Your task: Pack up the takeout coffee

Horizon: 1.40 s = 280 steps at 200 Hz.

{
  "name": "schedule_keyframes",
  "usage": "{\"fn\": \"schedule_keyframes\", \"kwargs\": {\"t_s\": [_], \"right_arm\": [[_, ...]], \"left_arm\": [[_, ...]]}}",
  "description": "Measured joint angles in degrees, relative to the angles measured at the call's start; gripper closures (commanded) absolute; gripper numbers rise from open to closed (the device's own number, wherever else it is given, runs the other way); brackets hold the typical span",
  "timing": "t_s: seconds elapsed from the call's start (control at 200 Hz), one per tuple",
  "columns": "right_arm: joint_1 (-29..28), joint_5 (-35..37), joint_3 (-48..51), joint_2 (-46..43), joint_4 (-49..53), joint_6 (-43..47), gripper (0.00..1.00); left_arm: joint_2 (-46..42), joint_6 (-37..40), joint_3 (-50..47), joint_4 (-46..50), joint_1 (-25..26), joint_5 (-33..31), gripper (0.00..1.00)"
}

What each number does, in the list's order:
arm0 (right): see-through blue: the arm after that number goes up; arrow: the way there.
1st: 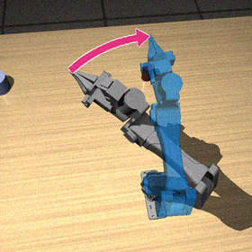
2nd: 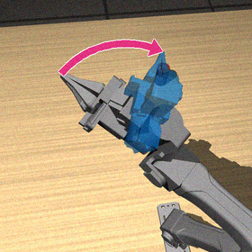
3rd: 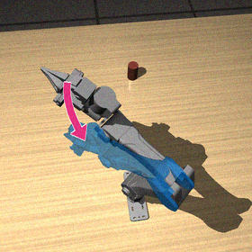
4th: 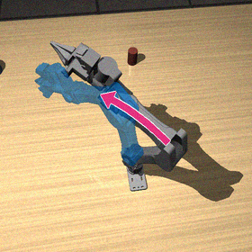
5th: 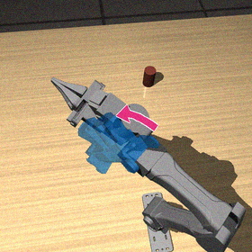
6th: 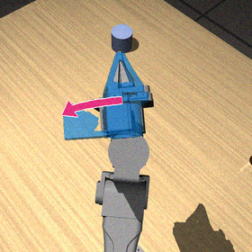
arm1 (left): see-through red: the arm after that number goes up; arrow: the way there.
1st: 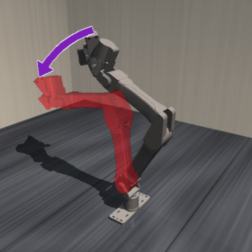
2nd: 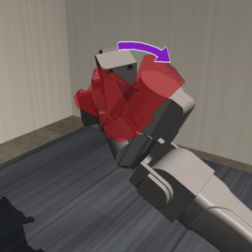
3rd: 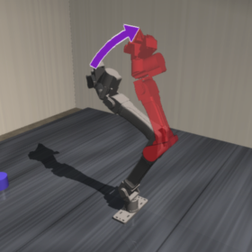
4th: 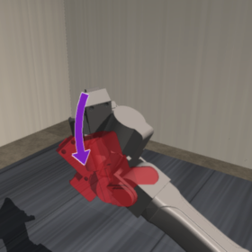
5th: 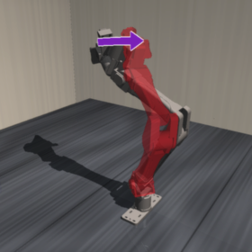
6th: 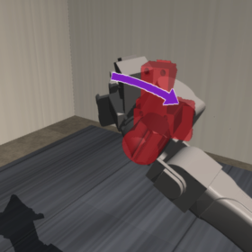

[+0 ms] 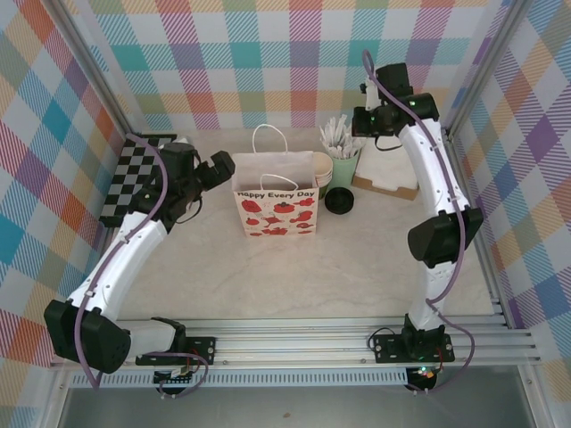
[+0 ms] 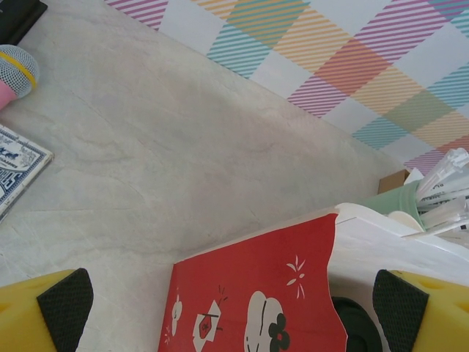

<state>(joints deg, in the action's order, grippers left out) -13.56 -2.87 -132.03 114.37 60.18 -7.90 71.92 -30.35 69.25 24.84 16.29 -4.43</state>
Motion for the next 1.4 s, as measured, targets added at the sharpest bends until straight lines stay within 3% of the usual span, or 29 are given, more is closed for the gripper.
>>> {"fn": "schedule_keyframes", "kwargs": {"t_s": [0.12,0.435,0.655,0.885,1.03,1.4], "right_arm": [[-0.07,-1.31,3.08,-3.06,-1.51,-0.39,1.0],[-1.2,-1.29,-0.17,-7.65,-0.59,0.07,1.0],[-5.95,-2.14,-2.73,-14.34,1.4,2.47,1.0],[-10.78,-4.98,-6.25,-22.27,1.42,3.28,1.0],[-12.76,-8.85,-11.04,-22.47,1.22,2.95,1.0],[-17.07,-20.26,-11.47,-17.75,0.79,1.73,1.0]], "left_arm": [[0.68,0.7,0.13,0.02,0.0,1.4,0.0],[1.75,5.03,4.94,0.68,0.0,5.31,0.0],[1.75,11.87,7.91,2.89,0.0,10.43,0.0],[1.25,14.84,10.56,5.25,0.0,11.45,0.0],[0.42,14.95,10.45,5.18,0.0,11.13,0.0],[0.33,9.7,9.11,4.55,0.0,7.48,0.0]]}}
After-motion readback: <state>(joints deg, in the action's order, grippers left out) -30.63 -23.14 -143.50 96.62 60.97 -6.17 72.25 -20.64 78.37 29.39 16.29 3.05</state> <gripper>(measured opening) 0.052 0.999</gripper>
